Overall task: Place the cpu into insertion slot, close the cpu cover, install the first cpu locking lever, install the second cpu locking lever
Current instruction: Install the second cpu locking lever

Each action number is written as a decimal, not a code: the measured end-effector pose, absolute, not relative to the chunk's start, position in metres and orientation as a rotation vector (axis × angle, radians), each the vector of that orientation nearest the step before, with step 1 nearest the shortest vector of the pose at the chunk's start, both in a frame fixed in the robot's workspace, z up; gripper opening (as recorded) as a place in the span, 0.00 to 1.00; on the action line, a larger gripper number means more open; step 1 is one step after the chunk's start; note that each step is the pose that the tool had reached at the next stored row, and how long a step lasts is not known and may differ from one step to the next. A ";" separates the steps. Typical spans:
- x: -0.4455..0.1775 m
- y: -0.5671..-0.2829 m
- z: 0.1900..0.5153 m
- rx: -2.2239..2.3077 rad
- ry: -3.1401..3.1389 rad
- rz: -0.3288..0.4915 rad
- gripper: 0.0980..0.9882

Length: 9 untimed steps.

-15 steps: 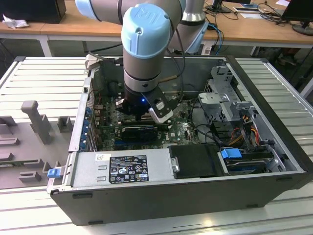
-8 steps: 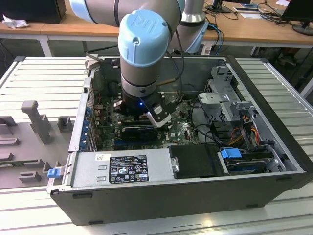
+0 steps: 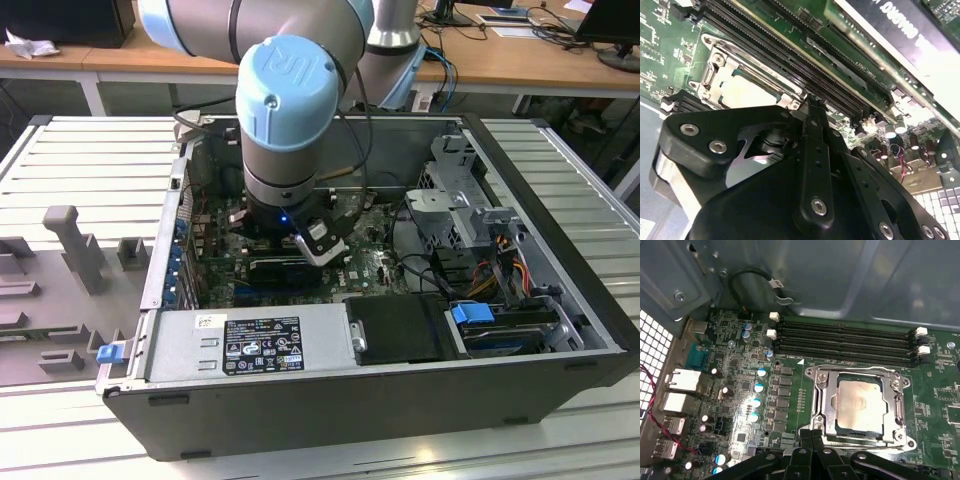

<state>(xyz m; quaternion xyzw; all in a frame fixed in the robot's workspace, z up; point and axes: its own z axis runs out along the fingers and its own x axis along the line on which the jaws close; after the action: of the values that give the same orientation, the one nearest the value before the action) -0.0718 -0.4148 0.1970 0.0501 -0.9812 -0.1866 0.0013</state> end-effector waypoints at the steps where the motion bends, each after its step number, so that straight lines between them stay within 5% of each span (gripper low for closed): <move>1: -0.072 -0.415 0.196 0.157 -3.079 -0.594 0.01; 9: -0.074 -0.414 0.189 0.158 -3.071 -0.642 0.01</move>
<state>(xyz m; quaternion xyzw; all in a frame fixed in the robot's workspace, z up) -0.0738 -0.4143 0.1894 0.0502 -0.9776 -0.2042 0.0002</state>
